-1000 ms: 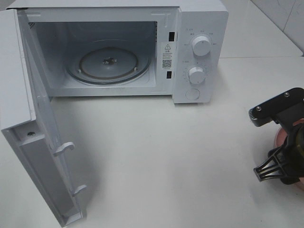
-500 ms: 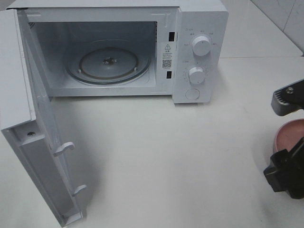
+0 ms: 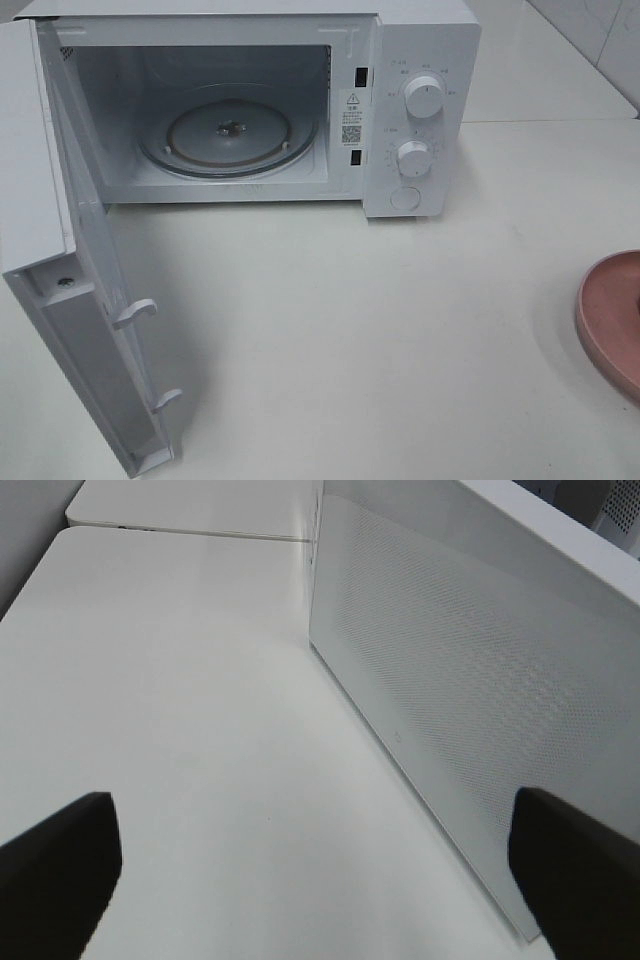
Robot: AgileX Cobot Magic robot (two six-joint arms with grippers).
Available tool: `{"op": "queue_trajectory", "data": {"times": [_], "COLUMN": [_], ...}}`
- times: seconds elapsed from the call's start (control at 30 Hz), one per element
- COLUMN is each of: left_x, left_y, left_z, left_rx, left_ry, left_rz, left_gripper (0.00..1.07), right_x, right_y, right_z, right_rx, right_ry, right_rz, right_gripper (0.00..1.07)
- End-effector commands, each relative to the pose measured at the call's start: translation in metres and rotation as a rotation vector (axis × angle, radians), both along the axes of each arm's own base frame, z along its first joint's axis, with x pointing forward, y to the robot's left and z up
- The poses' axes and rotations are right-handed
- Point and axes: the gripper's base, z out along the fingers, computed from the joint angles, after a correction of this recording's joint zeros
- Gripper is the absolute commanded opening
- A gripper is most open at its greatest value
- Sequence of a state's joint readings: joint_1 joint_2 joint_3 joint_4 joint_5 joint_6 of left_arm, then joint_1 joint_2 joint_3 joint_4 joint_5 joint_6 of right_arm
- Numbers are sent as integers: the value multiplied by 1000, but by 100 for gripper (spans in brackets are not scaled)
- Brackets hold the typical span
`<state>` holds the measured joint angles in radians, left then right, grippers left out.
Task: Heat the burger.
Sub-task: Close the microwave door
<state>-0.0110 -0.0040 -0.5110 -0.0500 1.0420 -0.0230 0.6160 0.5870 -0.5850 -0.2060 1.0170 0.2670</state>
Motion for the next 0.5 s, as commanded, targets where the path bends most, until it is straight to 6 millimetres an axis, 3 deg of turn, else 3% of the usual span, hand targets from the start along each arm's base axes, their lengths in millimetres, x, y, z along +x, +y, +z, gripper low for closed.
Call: {"op": "queue_trajectory", "data": {"times": [0.03, 0.27, 0.5], "left_x": [-2, -2, -2], "left_y": [0, 0, 0], "left_z": [-1, -1, -1], "left_rx": [-6, -6, -6], "left_ry": [-23, -23, -23], "left_rz": [1, 1, 1], "left_gripper": [98, 98, 98], "right_x": [-10, -36, -45], "right_y": [-7, -26, -37], "right_z": [3, 8, 7], "right_rx": [-1, 38, 10], "right_ry": [0, -74, -175], "right_rz": [8, -2, -73], "right_gripper": [76, 76, 76]}}
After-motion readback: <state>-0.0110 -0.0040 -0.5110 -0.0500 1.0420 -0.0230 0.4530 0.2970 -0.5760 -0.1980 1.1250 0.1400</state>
